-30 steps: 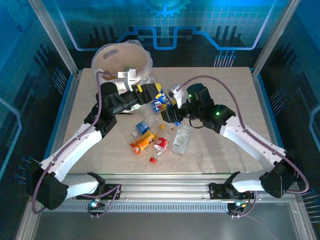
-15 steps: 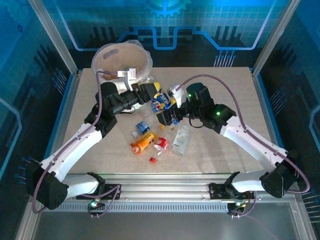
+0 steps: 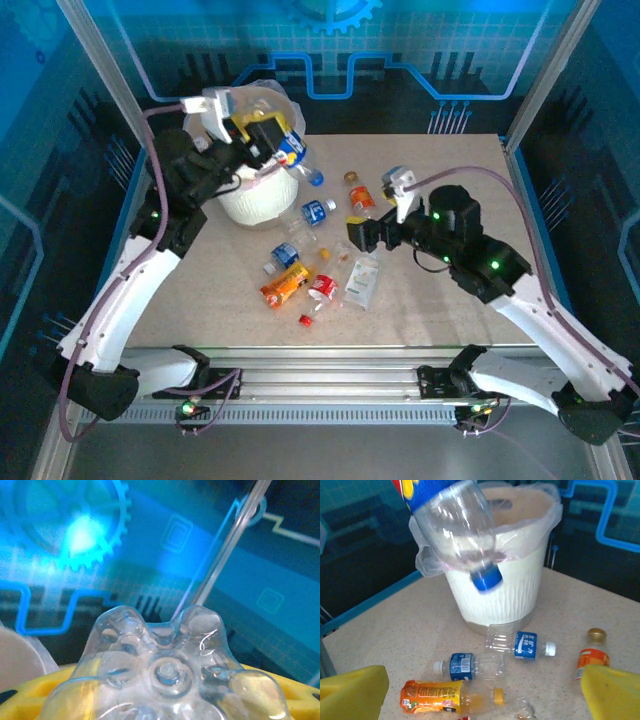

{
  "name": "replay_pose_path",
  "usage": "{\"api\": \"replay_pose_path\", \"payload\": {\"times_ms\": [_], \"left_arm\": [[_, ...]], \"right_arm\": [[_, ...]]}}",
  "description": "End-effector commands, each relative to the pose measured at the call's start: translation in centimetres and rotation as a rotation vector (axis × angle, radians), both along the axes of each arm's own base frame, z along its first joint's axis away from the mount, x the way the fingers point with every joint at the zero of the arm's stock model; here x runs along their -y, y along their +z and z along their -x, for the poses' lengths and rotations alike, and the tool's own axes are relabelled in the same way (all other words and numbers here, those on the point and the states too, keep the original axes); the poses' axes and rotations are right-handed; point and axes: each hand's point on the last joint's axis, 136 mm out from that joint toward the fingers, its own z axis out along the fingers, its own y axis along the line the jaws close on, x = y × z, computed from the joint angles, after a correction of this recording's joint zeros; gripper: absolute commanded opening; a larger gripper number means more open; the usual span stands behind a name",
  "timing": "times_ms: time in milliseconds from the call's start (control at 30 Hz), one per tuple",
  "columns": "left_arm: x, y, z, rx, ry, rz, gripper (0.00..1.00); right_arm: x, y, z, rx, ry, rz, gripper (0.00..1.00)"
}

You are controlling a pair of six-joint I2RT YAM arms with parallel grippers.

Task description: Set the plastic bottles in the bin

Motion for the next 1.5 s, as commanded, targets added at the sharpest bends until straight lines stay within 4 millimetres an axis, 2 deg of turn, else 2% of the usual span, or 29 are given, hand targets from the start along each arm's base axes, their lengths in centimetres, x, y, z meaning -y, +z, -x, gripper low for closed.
{"api": "replay_pose_path", "payload": {"times_ms": [0,100,233,433,667,1000,1233,1367,1467], "left_arm": [[-2.4,3.5,-0.7,0.104,0.095,-0.037,0.43],[-4.3,5.5,-1.9,0.133,0.159,-0.05,0.43],[-7.0,6.8,-3.9,0.138,0.262,-0.085,0.43],[-10.1,5.9,-7.1,0.088,0.383,-0.147,0.43],[-12.0,2.5,-11.3,-0.039,0.4,-0.126,0.44],[-12.2,-4.3,-16.5,-0.235,0.337,-0.044,0.45],[-11.7,-7.3,-18.3,-0.291,0.307,-0.02,0.52],[-11.6,-8.5,-18.6,-0.306,0.299,-0.032,0.55],[-11.3,-9.4,-18.7,-0.317,0.285,-0.039,0.61]], "right_arm": [[2.1,1.2,-0.2,0.073,-0.081,-0.023,1.0],[3.6,1.3,-0.1,0.074,-0.14,-0.035,1.0],[6.2,0.5,-1.0,0.046,-0.294,-0.071,1.0],[8.7,-1.2,-2.6,-0.009,-0.456,-0.056,1.0],[9.1,-3.6,-3.8,-0.119,-0.512,0.001,1.0],[9.1,-6.8,-4.9,-0.256,-0.571,0.07,1.0],[9.2,-9.3,-5.2,-0.354,-0.607,0.116,1.0],[8.8,-10.5,-5.2,-0.392,-0.597,0.136,1.0],[8.7,-11.1,-5.3,-0.409,-0.597,0.143,1.0]]}}
